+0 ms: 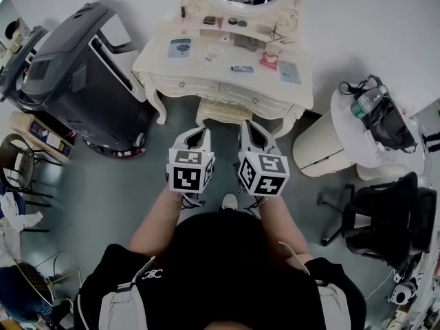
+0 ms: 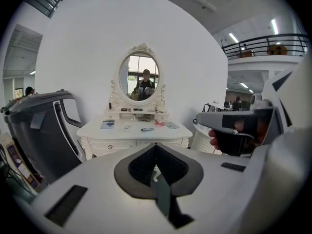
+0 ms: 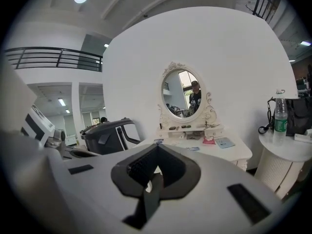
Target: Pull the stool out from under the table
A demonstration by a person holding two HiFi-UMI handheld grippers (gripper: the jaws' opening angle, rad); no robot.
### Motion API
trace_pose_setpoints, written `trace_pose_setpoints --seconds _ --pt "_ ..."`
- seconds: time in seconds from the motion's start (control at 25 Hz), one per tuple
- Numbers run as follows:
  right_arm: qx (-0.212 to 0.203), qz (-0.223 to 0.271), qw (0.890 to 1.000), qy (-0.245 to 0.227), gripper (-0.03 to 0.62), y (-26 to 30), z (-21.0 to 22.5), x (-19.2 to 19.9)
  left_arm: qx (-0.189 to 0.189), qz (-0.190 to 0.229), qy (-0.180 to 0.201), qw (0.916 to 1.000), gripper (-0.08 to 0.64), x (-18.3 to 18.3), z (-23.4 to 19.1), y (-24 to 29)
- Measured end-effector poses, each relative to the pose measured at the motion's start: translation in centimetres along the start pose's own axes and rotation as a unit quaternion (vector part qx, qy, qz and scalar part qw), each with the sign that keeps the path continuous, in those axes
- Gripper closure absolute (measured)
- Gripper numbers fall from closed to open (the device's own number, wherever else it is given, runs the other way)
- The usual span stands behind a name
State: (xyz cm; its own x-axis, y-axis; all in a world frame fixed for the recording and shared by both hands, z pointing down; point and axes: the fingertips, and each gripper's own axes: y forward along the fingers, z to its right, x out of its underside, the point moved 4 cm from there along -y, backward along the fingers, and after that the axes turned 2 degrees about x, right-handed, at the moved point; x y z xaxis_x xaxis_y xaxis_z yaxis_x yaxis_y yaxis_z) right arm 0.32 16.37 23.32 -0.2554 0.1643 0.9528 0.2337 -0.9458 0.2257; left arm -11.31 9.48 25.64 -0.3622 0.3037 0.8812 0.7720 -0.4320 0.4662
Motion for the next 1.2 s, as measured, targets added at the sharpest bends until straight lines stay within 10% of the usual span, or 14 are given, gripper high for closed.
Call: trace_pose_setpoints --seconds 1.2 --pt "-0.050 -0.056 0.997 0.009 0.584 12.8 7.6 -1.0 -0.029 -0.050 -0.007 0.9983 0.560 -3.4 -2.0 14.2"
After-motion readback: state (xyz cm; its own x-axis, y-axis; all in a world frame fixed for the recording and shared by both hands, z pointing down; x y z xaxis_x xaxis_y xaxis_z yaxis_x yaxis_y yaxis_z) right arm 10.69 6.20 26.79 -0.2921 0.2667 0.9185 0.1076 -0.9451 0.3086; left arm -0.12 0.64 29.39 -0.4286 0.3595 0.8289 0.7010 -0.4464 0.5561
